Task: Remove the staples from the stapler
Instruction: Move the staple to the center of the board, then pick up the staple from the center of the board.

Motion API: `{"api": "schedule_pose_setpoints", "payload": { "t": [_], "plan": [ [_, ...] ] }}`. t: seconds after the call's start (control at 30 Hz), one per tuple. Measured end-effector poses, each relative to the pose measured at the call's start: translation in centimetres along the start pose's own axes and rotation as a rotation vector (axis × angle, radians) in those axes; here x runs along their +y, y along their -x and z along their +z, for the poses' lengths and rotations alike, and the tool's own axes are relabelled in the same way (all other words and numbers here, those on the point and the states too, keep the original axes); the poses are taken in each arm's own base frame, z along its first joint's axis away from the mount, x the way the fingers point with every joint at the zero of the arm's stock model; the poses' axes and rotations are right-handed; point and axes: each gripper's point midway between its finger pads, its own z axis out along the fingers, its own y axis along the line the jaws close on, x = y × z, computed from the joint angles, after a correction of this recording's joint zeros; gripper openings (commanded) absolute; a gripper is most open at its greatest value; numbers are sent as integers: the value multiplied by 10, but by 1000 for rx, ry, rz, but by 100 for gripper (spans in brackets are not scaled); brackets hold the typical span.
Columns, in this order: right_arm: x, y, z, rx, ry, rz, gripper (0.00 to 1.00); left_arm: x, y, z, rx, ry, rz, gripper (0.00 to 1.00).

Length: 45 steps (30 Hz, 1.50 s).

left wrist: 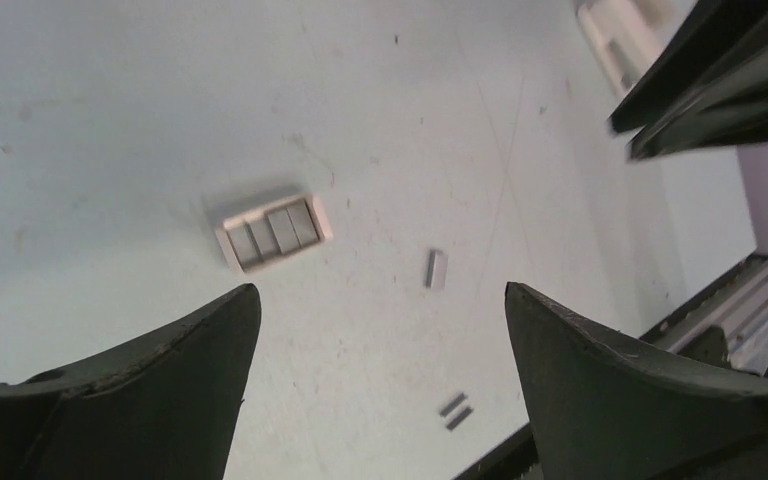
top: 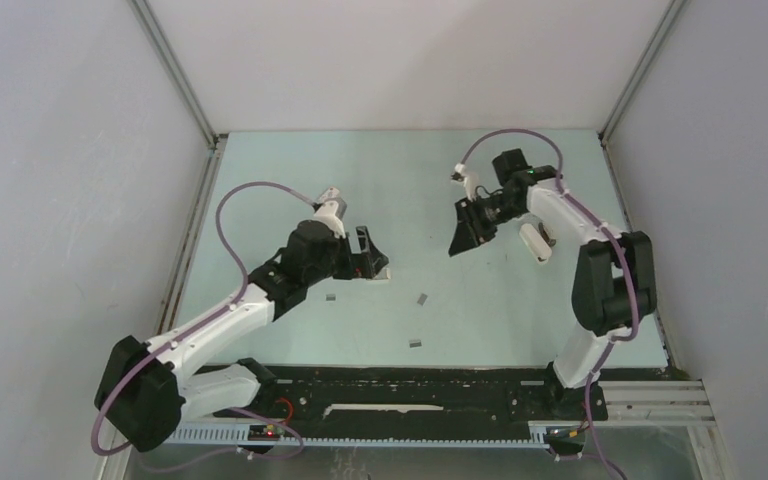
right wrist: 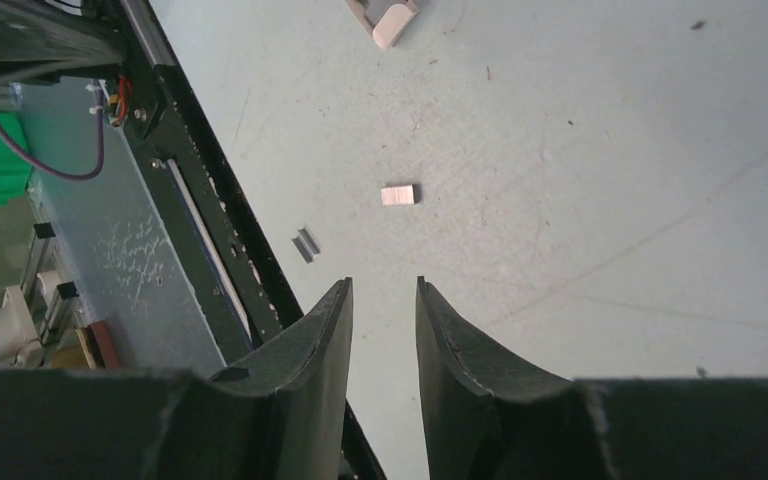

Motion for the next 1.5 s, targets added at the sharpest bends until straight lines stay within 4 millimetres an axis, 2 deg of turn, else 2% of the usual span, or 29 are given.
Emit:
{"api": "schedule_pose_setpoints", "payload": {
  "t": [0.1, 0.23, 0.37, 0.5, 0.77, 1.03, 1.17, 1.5],
  "plan": [
    [2, -2, -19, -53, -1, -22, 42, -5, -17, 2, 61, 8, 17, 97],
    [7, -15, -35, -102, -6, -36, 45, -14, -30, 2, 105, 27, 51, 98],
    [14, -26, -43, -140, -8, -51, 48, -26, -37, 0, 116, 27, 82, 100],
    [17, -34, -53, -196, -20, -63, 51, -29, -44, -1, 127, 38, 103, 100],
    [22, -30, -79, -335, -45, -110, 54, -34, -43, -1, 95, 54, 106, 100],
    [27, -24, -82, -375, -12, -125, 54, -47, -40, -10, 57, 23, 91, 100],
    [29, -23, -81, -381, 1, -128, 54, -47, -42, -9, 61, 27, 86, 100],
    [26, -25, -75, -380, 36, -107, 54, -40, -78, 3, 164, 99, 147, 100]
  ]
}}
